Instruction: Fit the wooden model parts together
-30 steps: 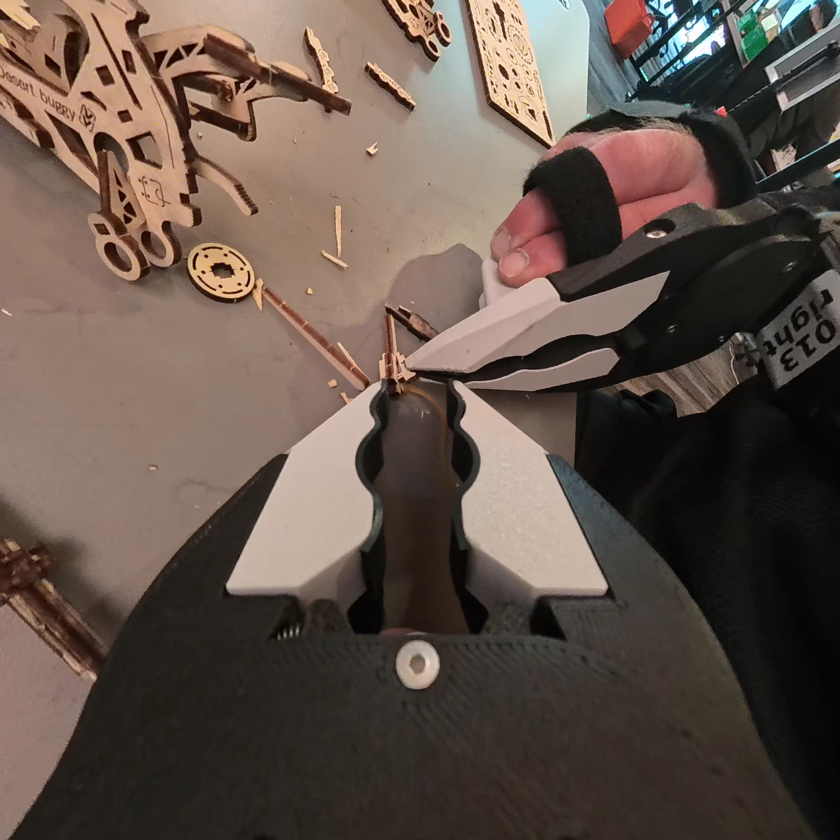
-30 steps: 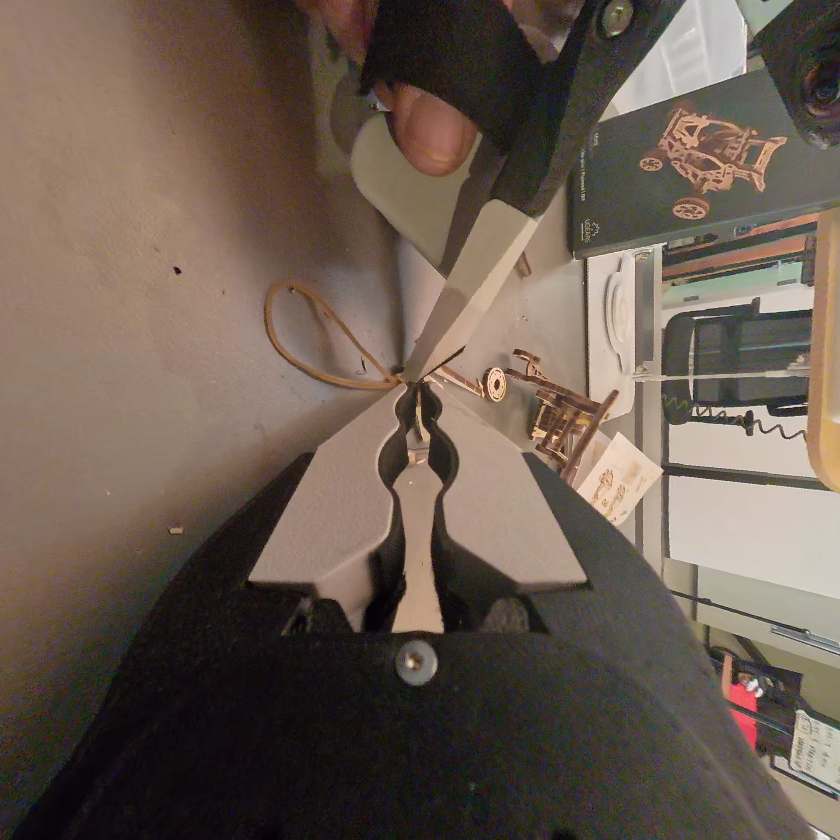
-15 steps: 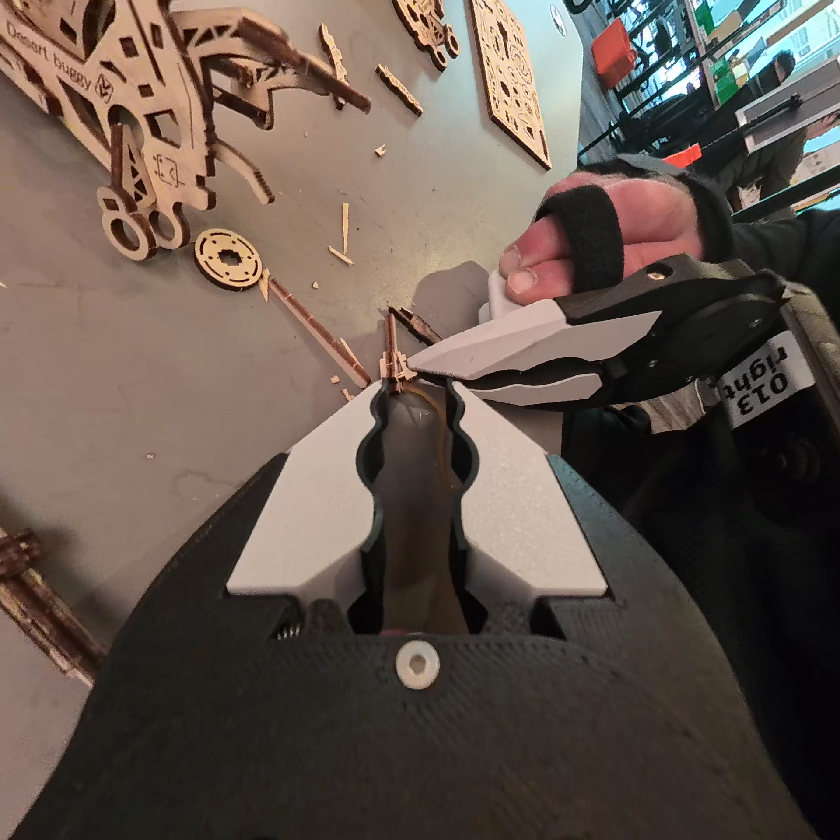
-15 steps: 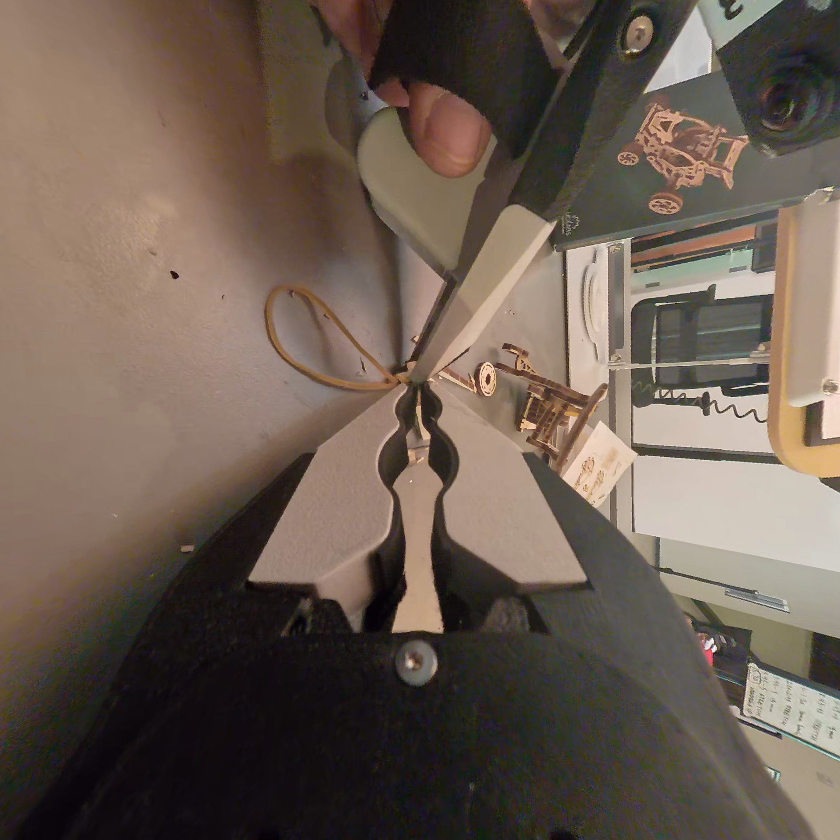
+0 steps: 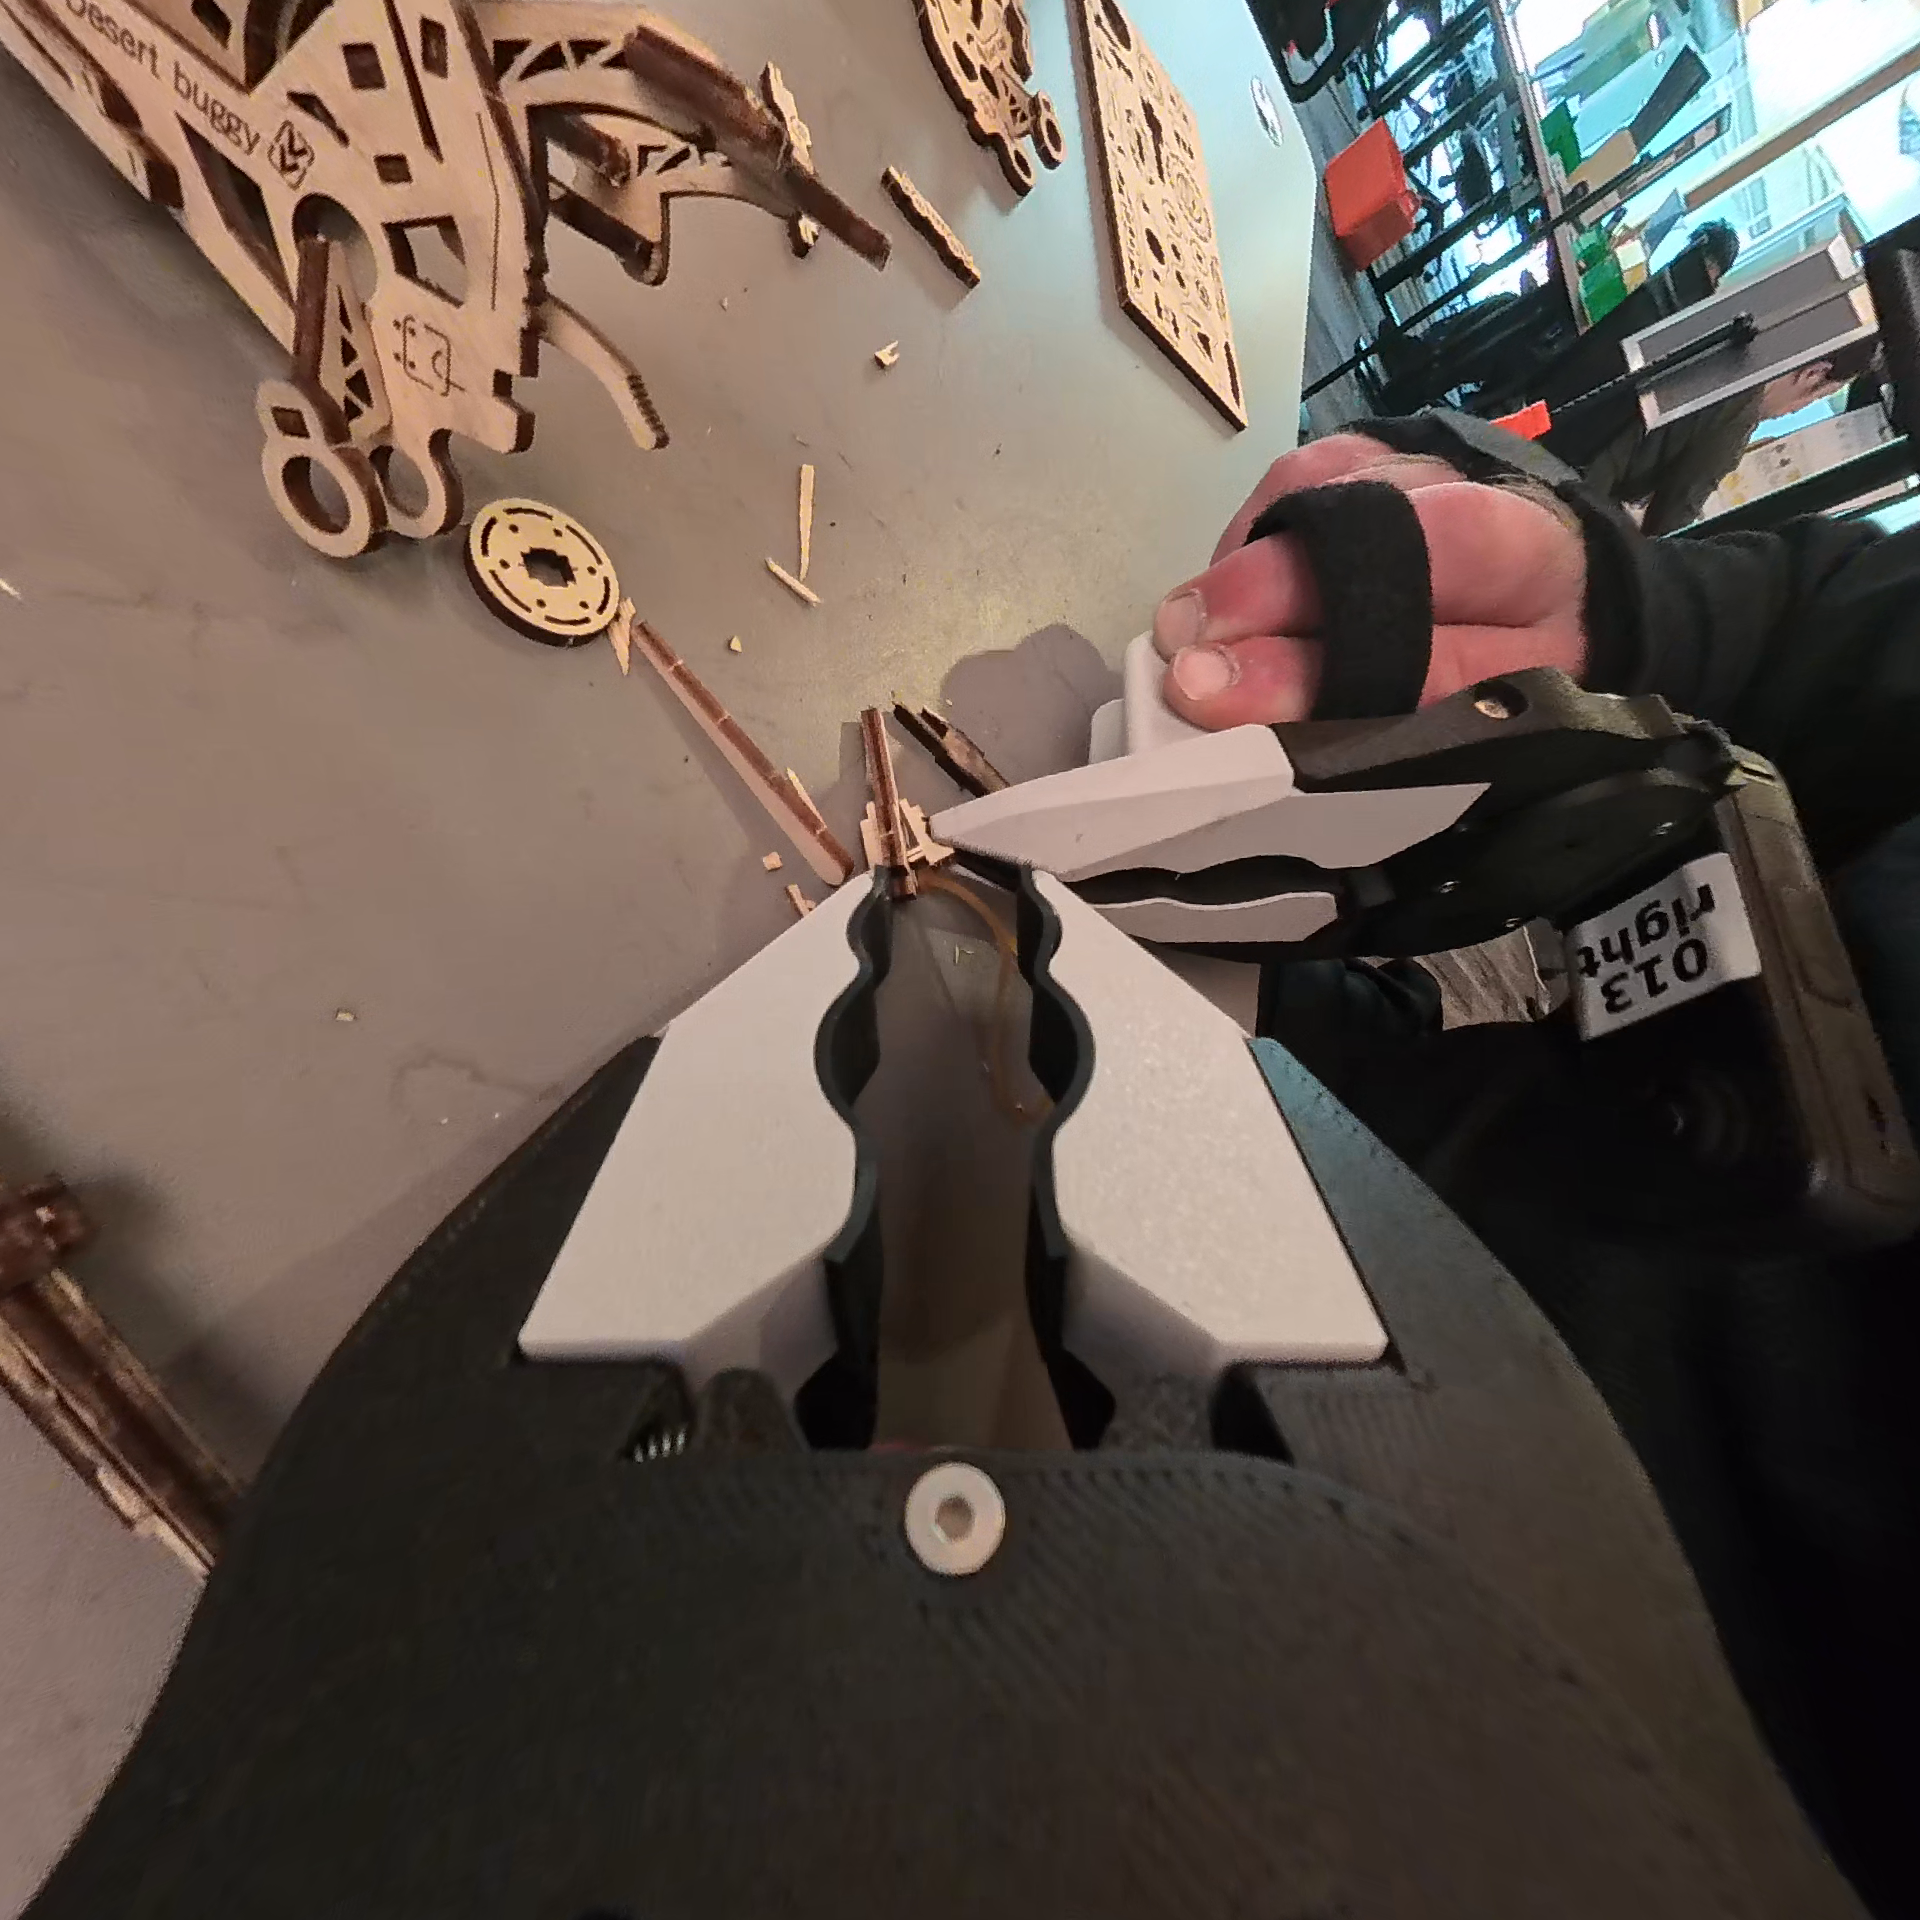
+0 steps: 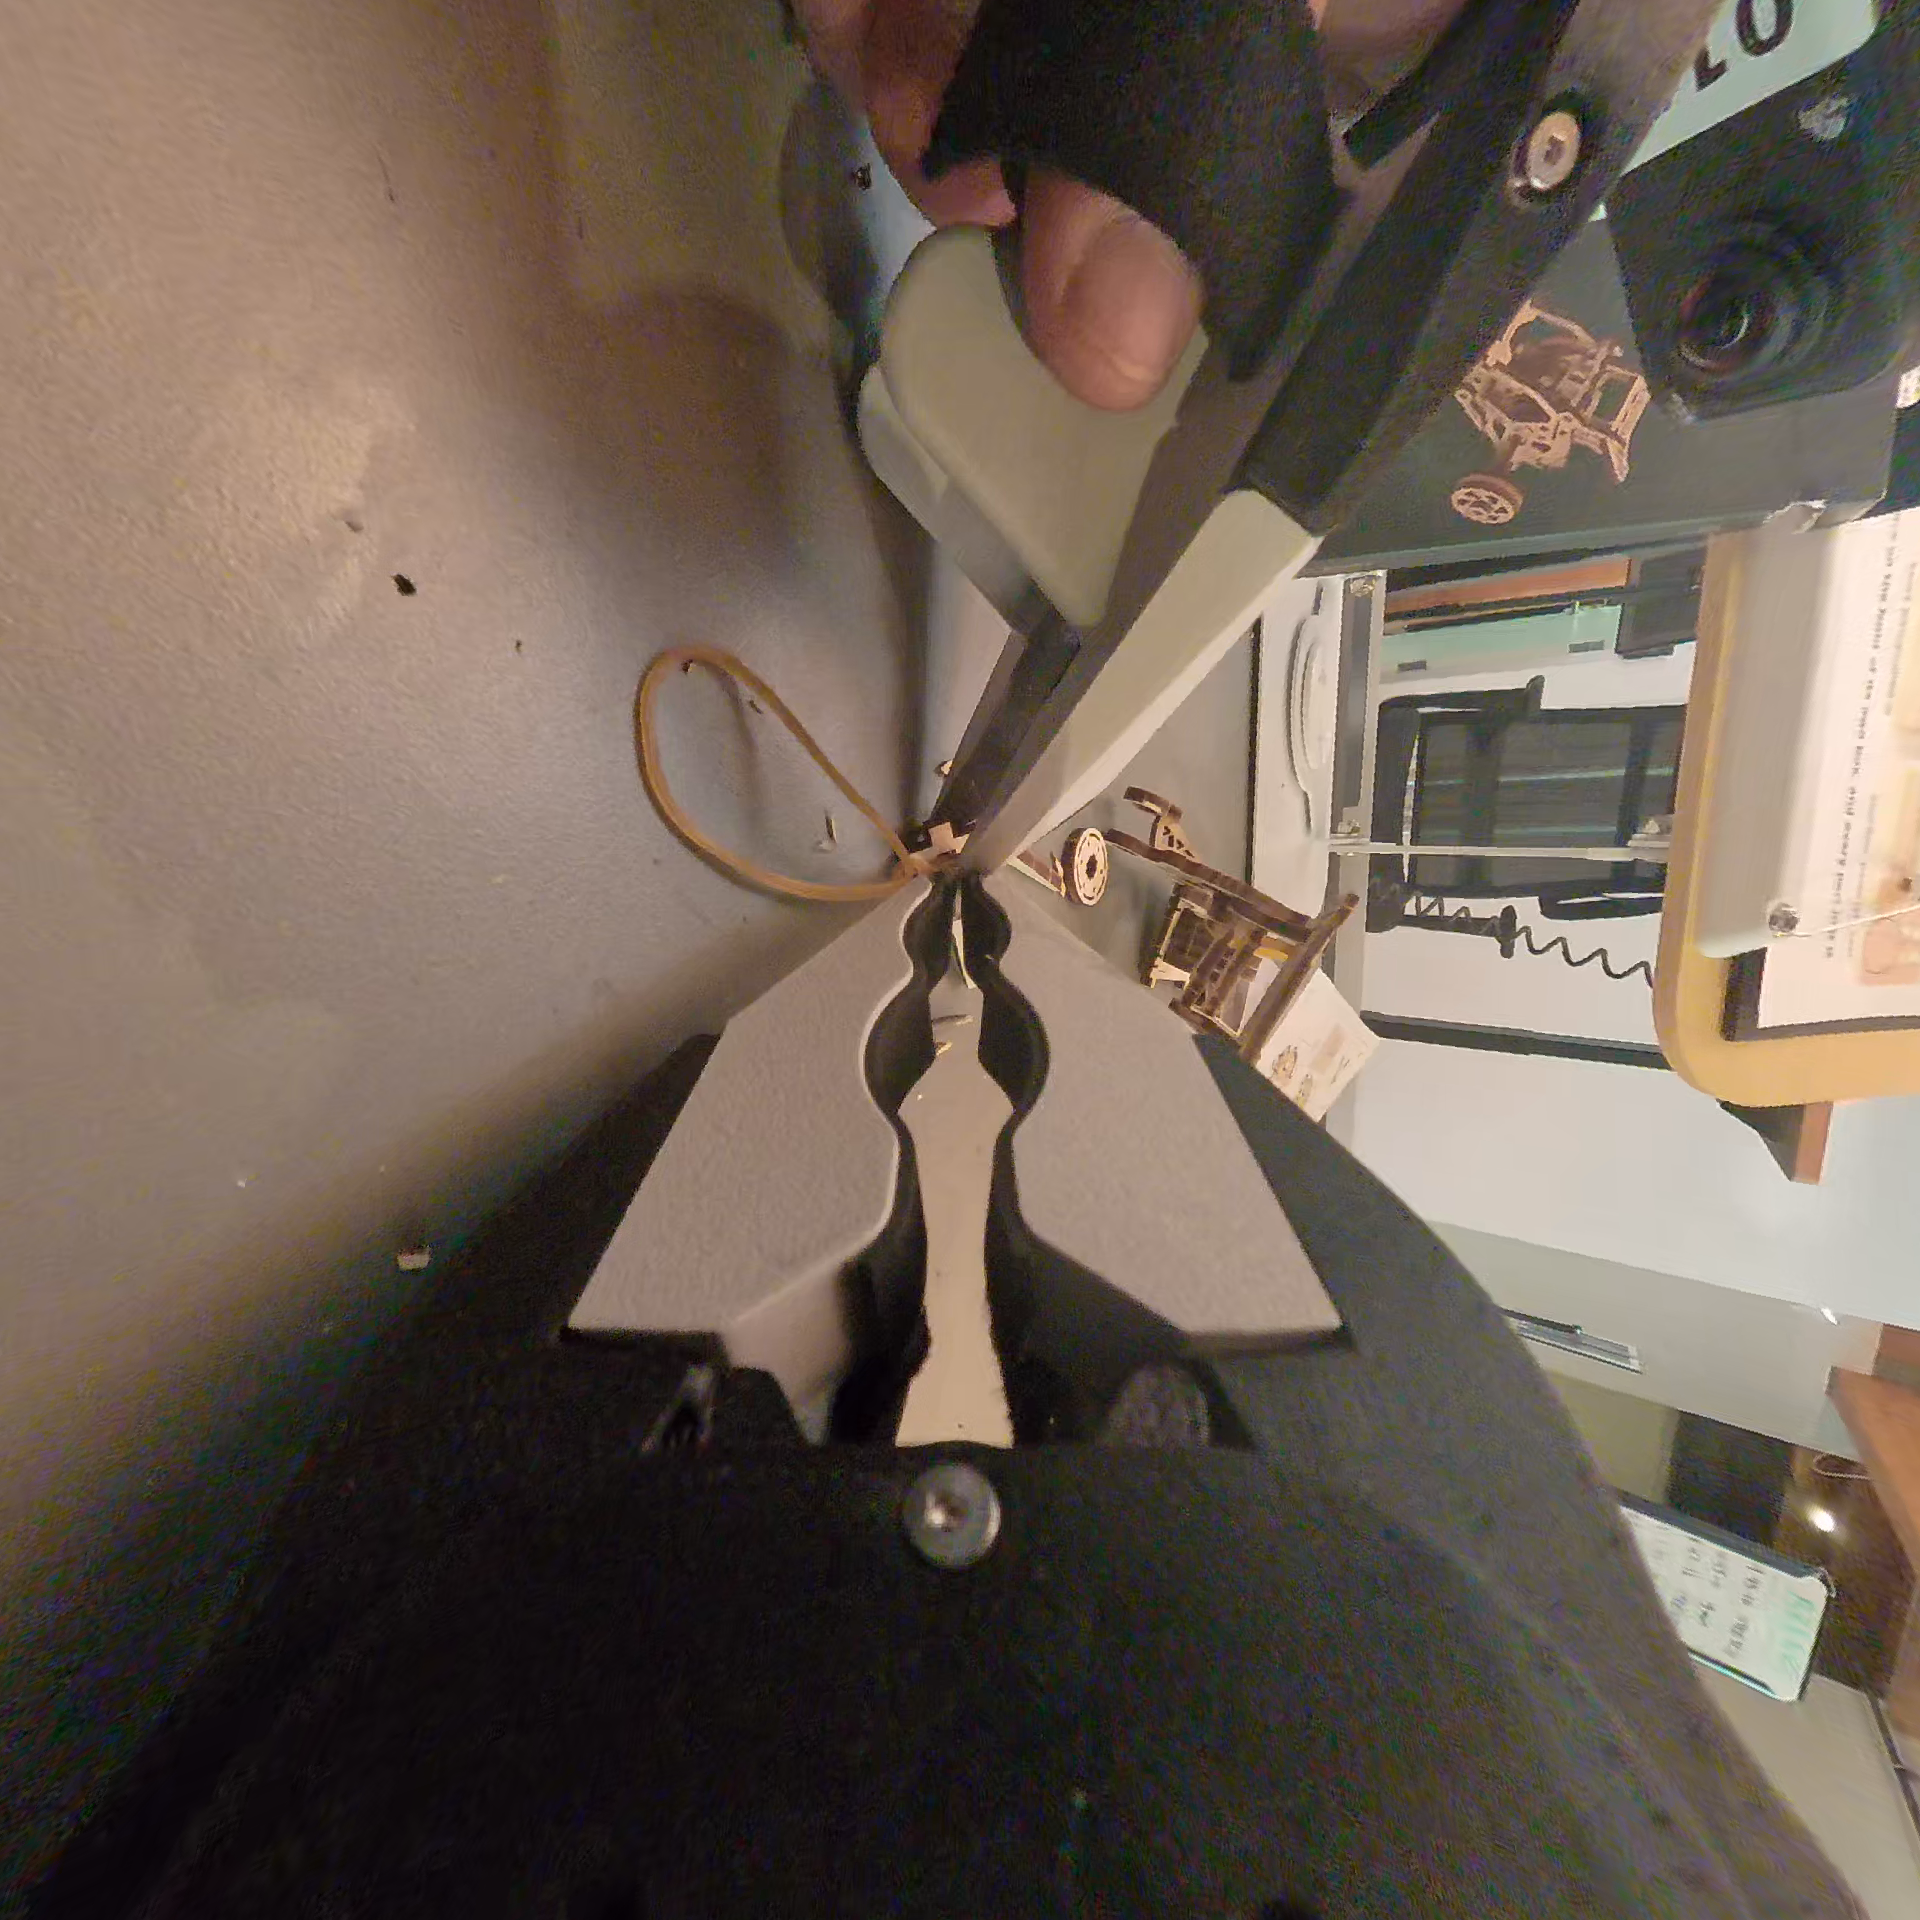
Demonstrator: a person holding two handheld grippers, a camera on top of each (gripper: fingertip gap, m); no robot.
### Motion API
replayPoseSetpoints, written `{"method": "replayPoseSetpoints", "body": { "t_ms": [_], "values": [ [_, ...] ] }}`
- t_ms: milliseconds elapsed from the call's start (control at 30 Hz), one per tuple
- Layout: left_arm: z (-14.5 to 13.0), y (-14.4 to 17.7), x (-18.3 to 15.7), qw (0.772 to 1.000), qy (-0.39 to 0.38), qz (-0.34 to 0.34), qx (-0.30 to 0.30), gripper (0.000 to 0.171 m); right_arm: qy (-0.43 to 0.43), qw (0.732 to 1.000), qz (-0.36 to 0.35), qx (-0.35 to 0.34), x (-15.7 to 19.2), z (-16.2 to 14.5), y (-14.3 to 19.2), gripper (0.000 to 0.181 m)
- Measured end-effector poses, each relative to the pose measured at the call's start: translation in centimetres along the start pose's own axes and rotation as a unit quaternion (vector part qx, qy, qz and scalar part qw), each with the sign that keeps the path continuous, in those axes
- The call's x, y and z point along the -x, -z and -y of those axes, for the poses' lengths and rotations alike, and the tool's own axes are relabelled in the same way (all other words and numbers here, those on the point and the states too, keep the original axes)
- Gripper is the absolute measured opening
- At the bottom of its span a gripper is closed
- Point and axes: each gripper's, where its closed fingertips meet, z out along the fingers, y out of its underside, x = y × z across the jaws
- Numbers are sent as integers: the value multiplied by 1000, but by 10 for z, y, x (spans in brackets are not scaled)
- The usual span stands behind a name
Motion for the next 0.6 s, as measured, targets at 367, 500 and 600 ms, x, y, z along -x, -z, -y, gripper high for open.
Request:
{"method": "replayPoseSetpoints", "body": {
  "t_ms": [367, 500, 600],
  "values": [
    [-1, 0, 0, 1000, 5, -2, -1, 20, 18, 1000, 3, 4, 0, 1, 0, 0],
    [-1, 0, 0, 1000, 10, -6, -1, 20, 16, 1000, 5, 1, 0, 1, -1, 0],
    [-1, 0, 0, 1000, 10, -6, 0, 19, 17, 1000, 7, -3, 0, 1, -1, 0]
  ]
}}
